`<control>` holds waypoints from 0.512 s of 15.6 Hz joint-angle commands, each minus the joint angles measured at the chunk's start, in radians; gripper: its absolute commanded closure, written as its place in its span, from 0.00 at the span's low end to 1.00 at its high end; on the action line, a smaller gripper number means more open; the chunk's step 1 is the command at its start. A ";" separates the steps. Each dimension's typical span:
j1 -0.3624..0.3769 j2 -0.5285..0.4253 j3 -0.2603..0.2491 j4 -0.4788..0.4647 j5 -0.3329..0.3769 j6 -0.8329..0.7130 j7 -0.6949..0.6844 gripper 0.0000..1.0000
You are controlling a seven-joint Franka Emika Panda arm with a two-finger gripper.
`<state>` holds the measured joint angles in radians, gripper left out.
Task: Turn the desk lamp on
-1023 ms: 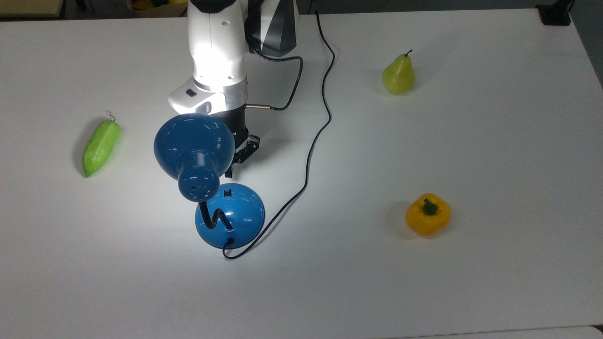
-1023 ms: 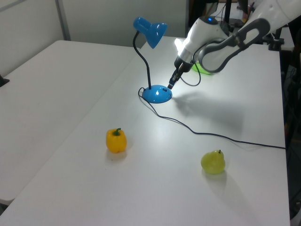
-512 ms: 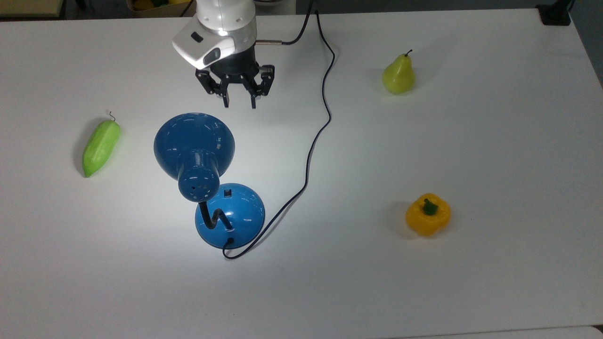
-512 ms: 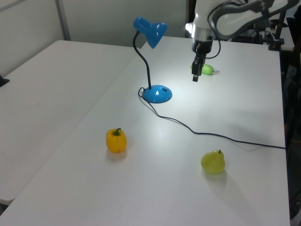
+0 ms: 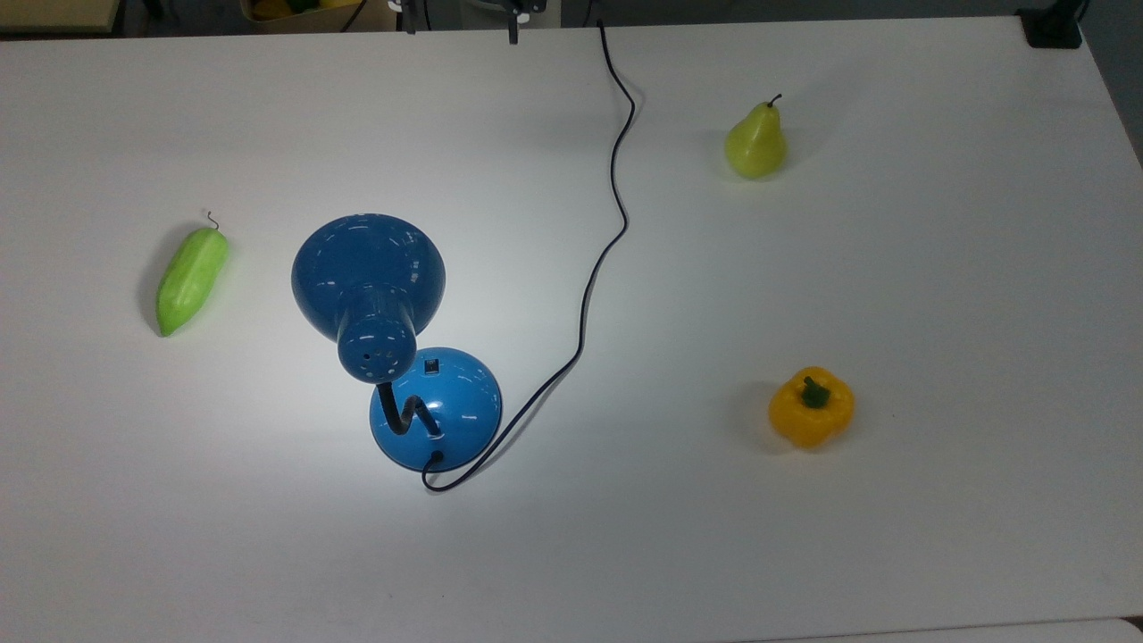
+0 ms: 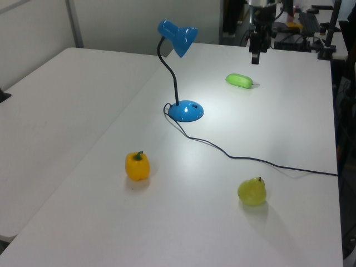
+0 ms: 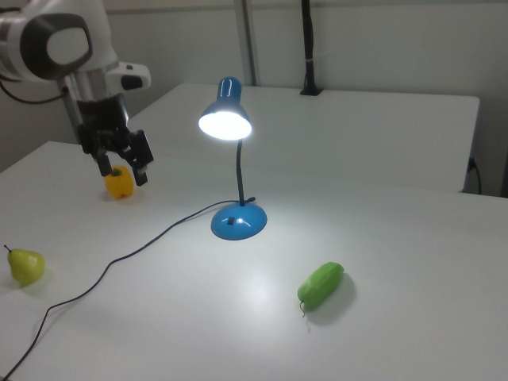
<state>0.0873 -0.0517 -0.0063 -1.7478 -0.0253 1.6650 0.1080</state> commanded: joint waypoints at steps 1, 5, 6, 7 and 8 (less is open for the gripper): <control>0.008 0.015 0.019 0.077 0.011 -0.054 0.030 0.00; -0.003 0.027 -0.001 0.111 0.052 0.065 0.006 0.00; -0.006 0.033 -0.001 0.110 0.051 0.096 -0.002 0.00; -0.014 0.039 -0.003 0.113 0.051 0.113 -0.004 0.00; -0.015 0.043 -0.003 0.113 0.050 0.113 -0.005 0.00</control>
<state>0.0802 -0.0366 -0.0016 -1.6540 0.0103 1.7392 0.1133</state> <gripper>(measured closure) 0.000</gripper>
